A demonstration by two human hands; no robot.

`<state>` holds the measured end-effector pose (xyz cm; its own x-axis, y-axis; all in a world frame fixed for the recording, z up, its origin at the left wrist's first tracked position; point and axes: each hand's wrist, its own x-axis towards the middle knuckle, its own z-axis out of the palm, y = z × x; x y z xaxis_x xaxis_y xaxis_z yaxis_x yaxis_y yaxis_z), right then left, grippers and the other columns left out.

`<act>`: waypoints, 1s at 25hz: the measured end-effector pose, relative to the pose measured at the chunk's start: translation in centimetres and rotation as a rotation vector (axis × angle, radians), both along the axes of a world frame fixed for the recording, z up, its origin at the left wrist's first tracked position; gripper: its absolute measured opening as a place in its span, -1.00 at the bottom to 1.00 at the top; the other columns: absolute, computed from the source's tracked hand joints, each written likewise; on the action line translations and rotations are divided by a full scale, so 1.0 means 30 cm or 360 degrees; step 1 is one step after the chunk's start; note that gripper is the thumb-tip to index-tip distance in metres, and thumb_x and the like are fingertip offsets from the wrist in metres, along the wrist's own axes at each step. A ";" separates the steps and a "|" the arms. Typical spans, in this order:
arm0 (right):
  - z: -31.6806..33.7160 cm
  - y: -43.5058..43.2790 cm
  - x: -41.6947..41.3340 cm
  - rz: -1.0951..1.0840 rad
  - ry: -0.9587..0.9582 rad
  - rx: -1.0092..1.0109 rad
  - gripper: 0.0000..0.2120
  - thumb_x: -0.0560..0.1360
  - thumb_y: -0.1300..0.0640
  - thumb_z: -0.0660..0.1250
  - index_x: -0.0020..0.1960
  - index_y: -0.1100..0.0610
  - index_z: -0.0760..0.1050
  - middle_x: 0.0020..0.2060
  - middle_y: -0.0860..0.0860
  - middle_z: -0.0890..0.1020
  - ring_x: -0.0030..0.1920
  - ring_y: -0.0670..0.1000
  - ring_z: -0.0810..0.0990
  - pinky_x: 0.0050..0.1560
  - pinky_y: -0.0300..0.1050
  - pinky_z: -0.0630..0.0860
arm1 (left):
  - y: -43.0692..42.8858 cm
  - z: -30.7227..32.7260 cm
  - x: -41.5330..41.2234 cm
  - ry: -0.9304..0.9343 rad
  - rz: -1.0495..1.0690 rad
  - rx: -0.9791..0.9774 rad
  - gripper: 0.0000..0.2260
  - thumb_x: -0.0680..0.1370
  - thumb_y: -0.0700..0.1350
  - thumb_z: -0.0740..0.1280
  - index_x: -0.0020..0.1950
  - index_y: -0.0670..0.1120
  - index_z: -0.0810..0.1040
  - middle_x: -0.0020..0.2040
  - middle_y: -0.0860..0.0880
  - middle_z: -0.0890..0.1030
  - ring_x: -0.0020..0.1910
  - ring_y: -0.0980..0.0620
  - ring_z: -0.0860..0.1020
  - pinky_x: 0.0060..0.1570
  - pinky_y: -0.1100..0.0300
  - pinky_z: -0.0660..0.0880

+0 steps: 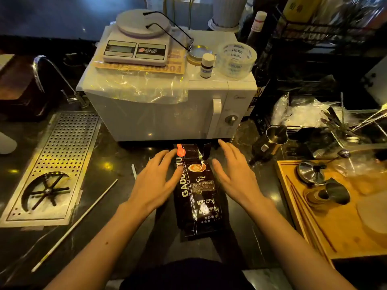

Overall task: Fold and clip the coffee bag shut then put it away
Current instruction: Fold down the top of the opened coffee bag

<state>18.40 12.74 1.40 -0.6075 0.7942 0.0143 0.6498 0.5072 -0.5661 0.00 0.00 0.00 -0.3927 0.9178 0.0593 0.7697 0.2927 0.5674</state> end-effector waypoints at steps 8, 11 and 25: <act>-0.144 0.063 -0.018 -0.0107 0.0076 -0.0321 -0.47 0.63 -0.04 0.16 0.55 0.02 0.12 0.49 0.00 0.33 0.47 0.00 0.30 0.39 -0.02 0.29 | 0.057 -0.120 -0.015 -0.0378 0.0146 -0.0193 -0.48 0.63 0.14 0.13 0.55 0.02 0.14 0.52 -0.03 0.30 0.46 0.01 0.32 0.30 0.06 0.33; -0.195 0.088 -0.032 -0.0157 0.0119 -0.0484 -0.49 0.64 0.00 0.16 0.54 0.07 0.15 0.46 0.05 0.38 0.45 0.04 0.34 0.38 -0.06 0.30 | 0.090 -0.167 -0.024 -0.0542 0.0206 -0.0268 -0.45 0.63 0.15 0.14 0.56 -0.01 0.10 0.52 -0.06 0.32 0.46 -0.02 0.33 0.33 -0.01 0.34; -0.313 0.151 -0.149 -0.0686 0.0685 -0.1534 -0.76 0.62 0.23 0.20 0.26 0.15 0.48 -0.02 0.08 0.67 -0.10 -0.03 0.66 -0.10 -0.19 0.63 | 0.184 -0.241 -0.034 -0.1004 0.0449 -0.0158 -0.79 0.65 -0.12 0.21 0.27 -0.10 0.46 -0.12 0.11 0.59 -0.11 0.14 0.62 -0.12 0.32 0.56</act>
<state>13.93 17.27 -7.98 -0.3735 0.7290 -0.5737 0.3222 -0.4780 -0.8171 -1.03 5.53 -7.22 -0.5488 0.7647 -0.3377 0.1886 0.5068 0.8412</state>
